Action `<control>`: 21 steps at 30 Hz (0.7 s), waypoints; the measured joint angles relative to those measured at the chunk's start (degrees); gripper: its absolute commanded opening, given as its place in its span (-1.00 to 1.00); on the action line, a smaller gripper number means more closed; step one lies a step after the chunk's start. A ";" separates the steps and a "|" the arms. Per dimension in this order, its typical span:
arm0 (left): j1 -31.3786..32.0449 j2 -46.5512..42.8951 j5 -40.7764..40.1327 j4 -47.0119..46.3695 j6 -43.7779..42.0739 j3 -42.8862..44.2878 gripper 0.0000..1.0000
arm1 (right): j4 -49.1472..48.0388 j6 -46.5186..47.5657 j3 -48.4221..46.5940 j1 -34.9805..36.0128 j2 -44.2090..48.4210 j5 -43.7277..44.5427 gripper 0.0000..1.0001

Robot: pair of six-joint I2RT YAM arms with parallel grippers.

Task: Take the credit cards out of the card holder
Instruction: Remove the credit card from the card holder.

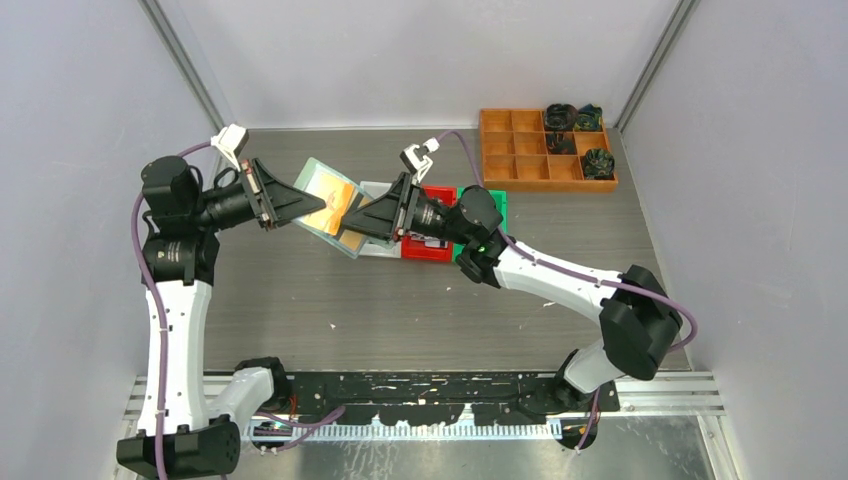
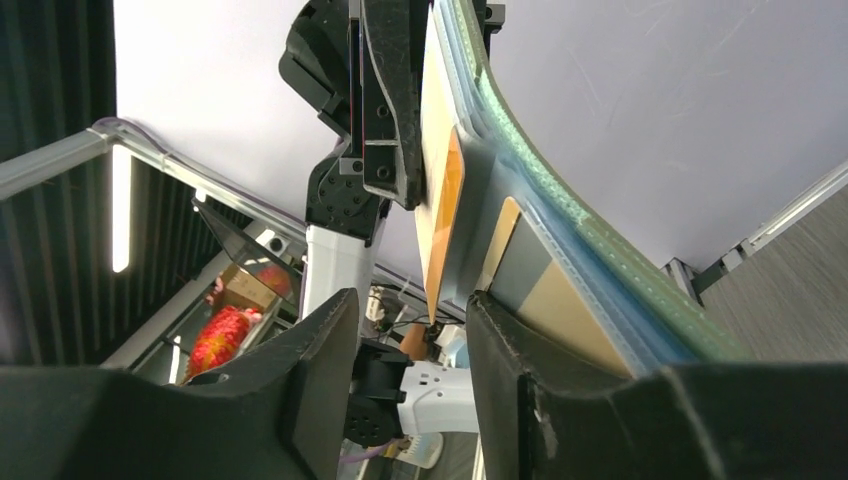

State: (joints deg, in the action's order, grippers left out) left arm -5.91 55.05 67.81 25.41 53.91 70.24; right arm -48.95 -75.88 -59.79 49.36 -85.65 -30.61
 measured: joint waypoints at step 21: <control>-0.22 -0.98 -1.18 -1.38 0.07 -0.04 -0.92 | -7.15 -7.04 -2.16 -0.35 -5.62 0.76 -0.99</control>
State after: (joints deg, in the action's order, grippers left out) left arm -6.13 54.06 66.63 24.03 53.98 70.19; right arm -56.10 -82.91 -61.95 49.01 -91.26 -29.85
